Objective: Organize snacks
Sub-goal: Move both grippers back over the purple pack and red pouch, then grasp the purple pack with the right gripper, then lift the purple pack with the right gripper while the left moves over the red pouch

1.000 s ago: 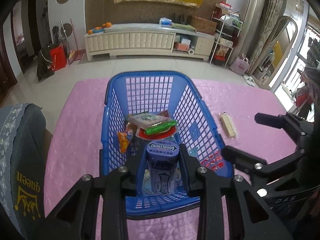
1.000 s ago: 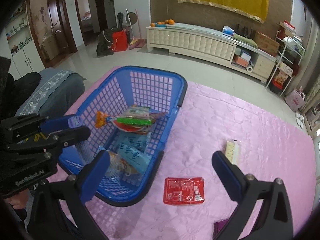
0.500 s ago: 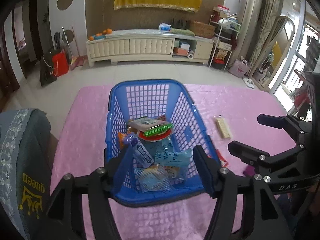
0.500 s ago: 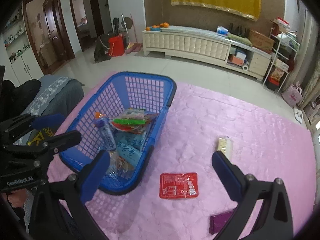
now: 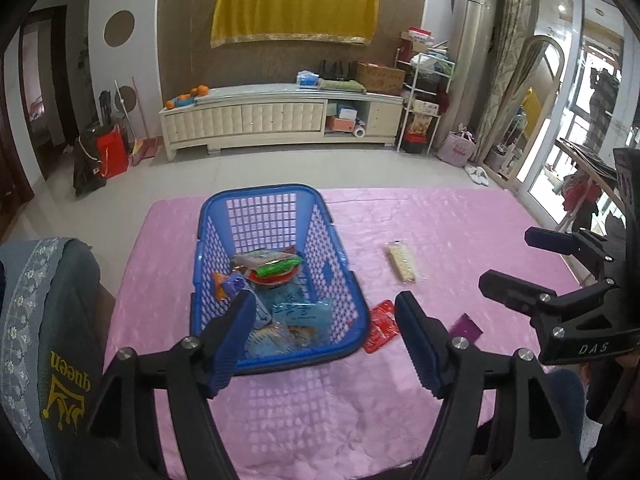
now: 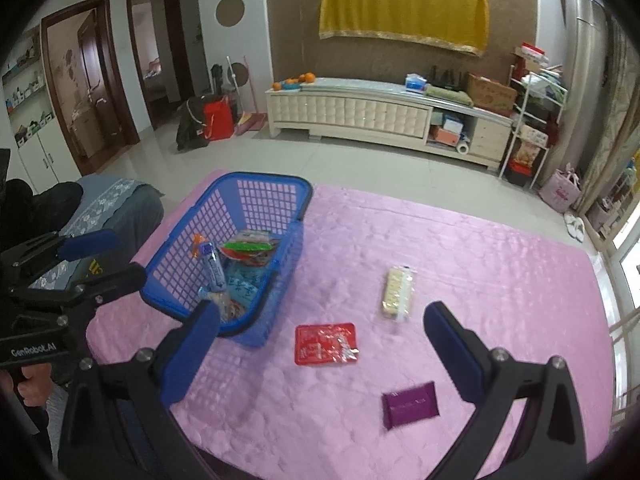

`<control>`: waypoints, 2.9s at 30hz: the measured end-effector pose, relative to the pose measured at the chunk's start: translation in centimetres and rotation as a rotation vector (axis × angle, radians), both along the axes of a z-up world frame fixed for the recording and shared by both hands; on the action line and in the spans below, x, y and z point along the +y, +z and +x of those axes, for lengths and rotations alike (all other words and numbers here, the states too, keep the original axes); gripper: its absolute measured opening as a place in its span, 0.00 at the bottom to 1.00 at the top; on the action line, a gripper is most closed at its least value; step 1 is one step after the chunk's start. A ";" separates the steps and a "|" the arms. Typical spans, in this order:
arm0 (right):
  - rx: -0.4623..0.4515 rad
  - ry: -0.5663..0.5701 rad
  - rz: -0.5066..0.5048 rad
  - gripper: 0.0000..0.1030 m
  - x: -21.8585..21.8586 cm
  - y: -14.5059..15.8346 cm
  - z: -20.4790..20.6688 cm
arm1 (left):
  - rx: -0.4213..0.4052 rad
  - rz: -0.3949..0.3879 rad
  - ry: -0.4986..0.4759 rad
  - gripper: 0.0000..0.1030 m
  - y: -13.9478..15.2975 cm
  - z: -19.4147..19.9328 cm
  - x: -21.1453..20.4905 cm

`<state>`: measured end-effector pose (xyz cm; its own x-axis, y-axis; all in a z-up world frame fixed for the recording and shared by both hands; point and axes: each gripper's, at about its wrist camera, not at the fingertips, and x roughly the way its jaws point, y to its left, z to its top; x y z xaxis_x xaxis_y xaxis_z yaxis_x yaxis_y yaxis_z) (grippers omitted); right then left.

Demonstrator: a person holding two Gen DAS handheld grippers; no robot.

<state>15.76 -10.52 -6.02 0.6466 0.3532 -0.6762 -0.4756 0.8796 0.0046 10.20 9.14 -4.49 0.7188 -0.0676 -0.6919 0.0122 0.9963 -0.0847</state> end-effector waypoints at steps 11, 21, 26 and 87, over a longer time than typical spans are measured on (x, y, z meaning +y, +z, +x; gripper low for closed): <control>0.036 -0.039 -0.013 1.00 -4.9 -1.8 -0.9 | 0.016 0.018 -0.045 0.77 -1.6 -0.6 -5.1; 0.134 -0.040 -0.052 1.00 -8.4 -6.6 0.2 | 0.110 0.014 -0.064 0.77 -6.0 0.4 -8.5; 0.217 -0.009 -0.089 1.00 -9.0 -10.5 1.4 | 0.169 0.015 -0.065 0.77 -9.0 0.9 -9.8; 0.253 0.092 -0.016 0.55 -11.2 -17.7 7.9 | 0.431 -0.037 0.126 0.81 -19.1 10.6 -12.5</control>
<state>23.67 -21.68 -23.71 0.4222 0.3901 -0.8182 -0.5388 0.8339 0.1196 20.82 -3.36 -23.57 0.3699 -0.0283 -0.9286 -0.1529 0.9840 -0.0909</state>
